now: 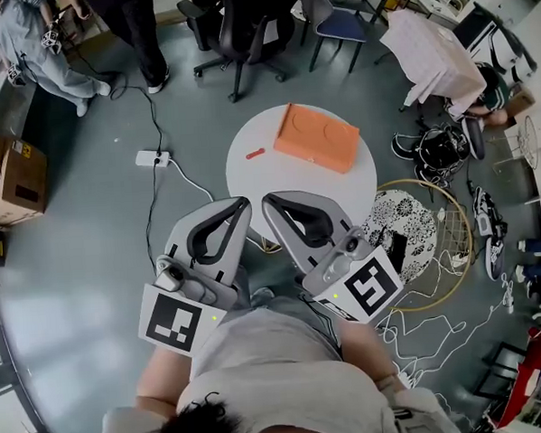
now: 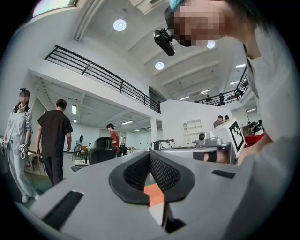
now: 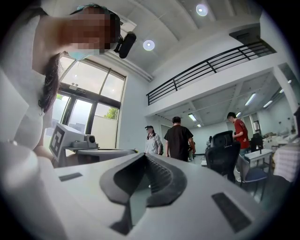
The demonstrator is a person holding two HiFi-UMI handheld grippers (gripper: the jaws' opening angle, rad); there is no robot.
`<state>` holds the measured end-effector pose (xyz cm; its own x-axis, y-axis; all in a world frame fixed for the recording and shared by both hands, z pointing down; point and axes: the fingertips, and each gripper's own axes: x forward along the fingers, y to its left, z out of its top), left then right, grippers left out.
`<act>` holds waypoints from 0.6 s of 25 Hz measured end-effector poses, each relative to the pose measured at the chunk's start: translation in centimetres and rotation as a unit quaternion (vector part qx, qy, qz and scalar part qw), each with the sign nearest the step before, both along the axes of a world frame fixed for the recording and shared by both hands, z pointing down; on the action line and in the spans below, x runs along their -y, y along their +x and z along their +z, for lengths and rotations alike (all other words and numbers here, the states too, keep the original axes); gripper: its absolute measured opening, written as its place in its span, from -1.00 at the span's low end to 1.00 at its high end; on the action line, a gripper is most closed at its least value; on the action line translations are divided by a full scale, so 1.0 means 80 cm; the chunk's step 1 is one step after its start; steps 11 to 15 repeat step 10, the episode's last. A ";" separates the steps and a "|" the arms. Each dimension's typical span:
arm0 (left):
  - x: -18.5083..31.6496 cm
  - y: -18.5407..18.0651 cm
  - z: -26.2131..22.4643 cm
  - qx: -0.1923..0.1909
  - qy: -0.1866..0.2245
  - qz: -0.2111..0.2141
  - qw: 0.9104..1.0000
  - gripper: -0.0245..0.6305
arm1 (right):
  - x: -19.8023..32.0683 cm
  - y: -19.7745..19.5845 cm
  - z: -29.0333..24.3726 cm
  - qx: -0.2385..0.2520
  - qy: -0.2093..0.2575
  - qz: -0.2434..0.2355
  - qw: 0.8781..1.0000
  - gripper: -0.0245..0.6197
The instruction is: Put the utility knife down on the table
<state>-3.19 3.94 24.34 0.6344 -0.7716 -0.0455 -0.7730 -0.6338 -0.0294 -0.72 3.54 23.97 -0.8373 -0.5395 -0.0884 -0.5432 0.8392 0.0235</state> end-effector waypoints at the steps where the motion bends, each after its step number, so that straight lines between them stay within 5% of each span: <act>1: -0.001 0.001 0.001 0.001 0.000 0.001 1.000 -0.90 | -0.001 0.001 0.000 0.000 0.000 0.000 1.000 -0.90; 15: -0.013 0.007 -0.001 0.006 0.003 0.010 1.000 -0.90 | -0.013 0.006 0.000 -0.001 -0.002 0.008 1.000 -0.90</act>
